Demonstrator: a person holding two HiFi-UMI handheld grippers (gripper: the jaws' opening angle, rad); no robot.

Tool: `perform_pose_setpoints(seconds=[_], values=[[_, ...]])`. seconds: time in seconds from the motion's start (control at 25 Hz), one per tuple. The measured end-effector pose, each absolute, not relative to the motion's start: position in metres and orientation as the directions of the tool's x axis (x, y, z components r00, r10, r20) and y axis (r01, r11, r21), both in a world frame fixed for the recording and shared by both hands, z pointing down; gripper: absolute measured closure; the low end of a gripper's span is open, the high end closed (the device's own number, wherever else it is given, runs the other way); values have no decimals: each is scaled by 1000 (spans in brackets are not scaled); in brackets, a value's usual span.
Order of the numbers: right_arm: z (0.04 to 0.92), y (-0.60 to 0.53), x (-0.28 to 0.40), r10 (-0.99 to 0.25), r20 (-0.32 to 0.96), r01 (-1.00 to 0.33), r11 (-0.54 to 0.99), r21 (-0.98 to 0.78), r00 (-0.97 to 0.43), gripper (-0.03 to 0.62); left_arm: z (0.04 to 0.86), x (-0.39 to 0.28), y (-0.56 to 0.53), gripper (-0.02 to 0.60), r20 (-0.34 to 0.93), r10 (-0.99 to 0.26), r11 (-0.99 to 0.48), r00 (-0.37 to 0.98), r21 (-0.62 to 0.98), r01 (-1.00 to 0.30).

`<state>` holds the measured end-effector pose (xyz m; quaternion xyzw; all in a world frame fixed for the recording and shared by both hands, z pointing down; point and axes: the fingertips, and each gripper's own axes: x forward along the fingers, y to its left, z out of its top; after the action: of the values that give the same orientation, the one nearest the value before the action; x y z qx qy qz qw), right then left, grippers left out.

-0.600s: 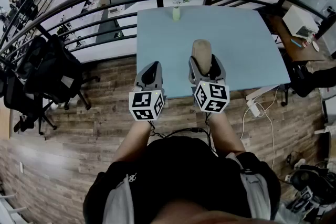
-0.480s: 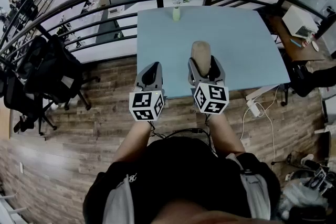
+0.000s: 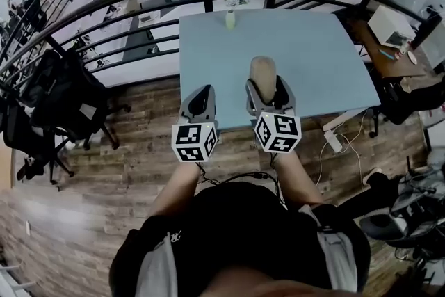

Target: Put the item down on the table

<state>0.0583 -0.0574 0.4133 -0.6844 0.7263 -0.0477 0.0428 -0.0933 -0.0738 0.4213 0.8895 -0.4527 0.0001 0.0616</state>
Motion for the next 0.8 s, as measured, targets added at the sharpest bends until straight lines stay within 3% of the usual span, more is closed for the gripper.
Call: perform_pose_setpoints(seconds=[0.8], values=[[424, -26, 16, -1000, 8, -993, -10, -121, 10, 242, 433, -132, -50, 568, 50, -751, -652, 658, 100, -752]])
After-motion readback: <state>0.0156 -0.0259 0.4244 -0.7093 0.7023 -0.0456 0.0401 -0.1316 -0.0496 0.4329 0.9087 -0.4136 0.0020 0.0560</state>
